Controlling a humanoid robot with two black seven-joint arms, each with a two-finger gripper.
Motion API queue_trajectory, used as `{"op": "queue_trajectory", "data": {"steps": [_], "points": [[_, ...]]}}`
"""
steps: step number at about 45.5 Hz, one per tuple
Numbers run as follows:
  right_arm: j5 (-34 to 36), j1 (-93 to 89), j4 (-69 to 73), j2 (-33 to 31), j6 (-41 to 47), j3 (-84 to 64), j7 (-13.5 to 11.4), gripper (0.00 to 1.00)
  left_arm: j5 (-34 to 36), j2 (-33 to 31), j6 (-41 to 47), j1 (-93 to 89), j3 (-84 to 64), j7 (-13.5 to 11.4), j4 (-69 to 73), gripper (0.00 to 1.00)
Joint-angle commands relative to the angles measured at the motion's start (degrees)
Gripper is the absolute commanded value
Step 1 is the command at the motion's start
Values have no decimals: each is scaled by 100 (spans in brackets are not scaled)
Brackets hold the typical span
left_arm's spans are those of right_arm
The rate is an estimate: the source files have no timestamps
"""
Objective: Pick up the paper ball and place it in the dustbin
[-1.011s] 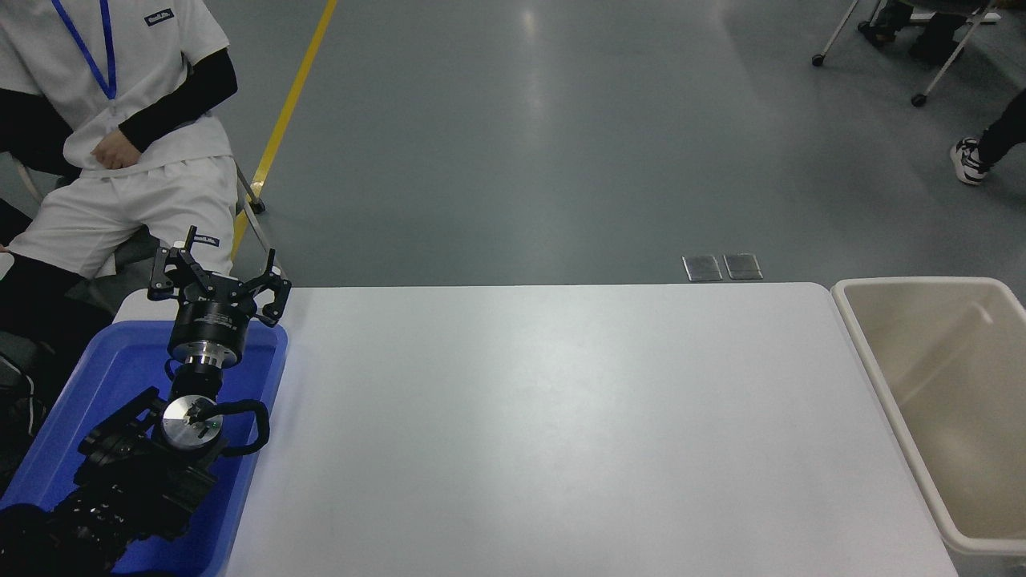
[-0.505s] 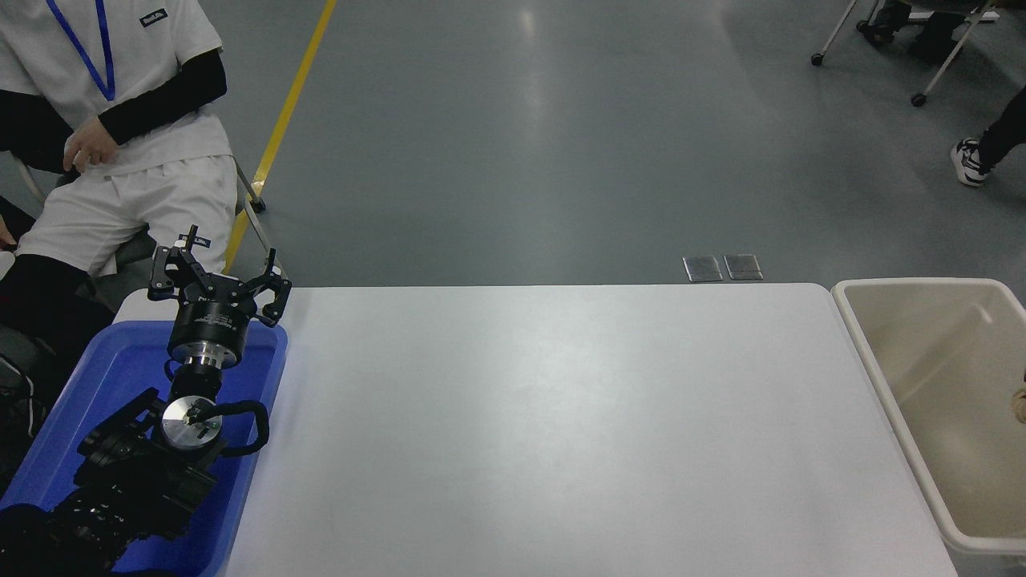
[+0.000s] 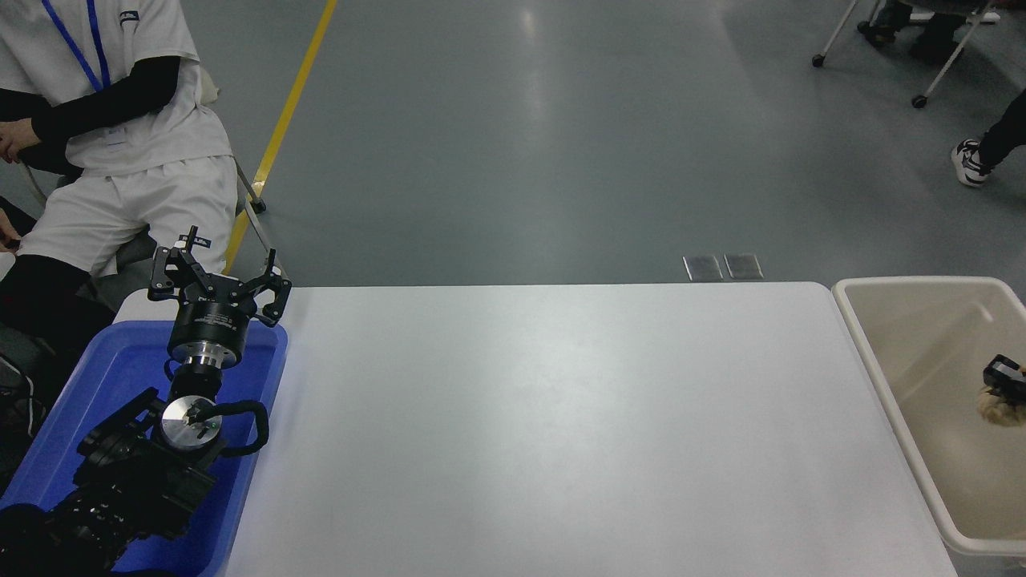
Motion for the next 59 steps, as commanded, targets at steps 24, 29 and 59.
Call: {"op": "queue_trajectory", "data": {"steps": [24,29,59], "points": [[597,-832,-1862,1182,-698,387,4,0,0,0,0,0,0,8,-1,99],[614,-885,-1889,1191,-760,396,4,0,0,0,0,0,0,-1,-1,99],[605,-876,-1871,1200,-1586,378,13,97,0,0,0,0,0,-1,-1,99]]}}
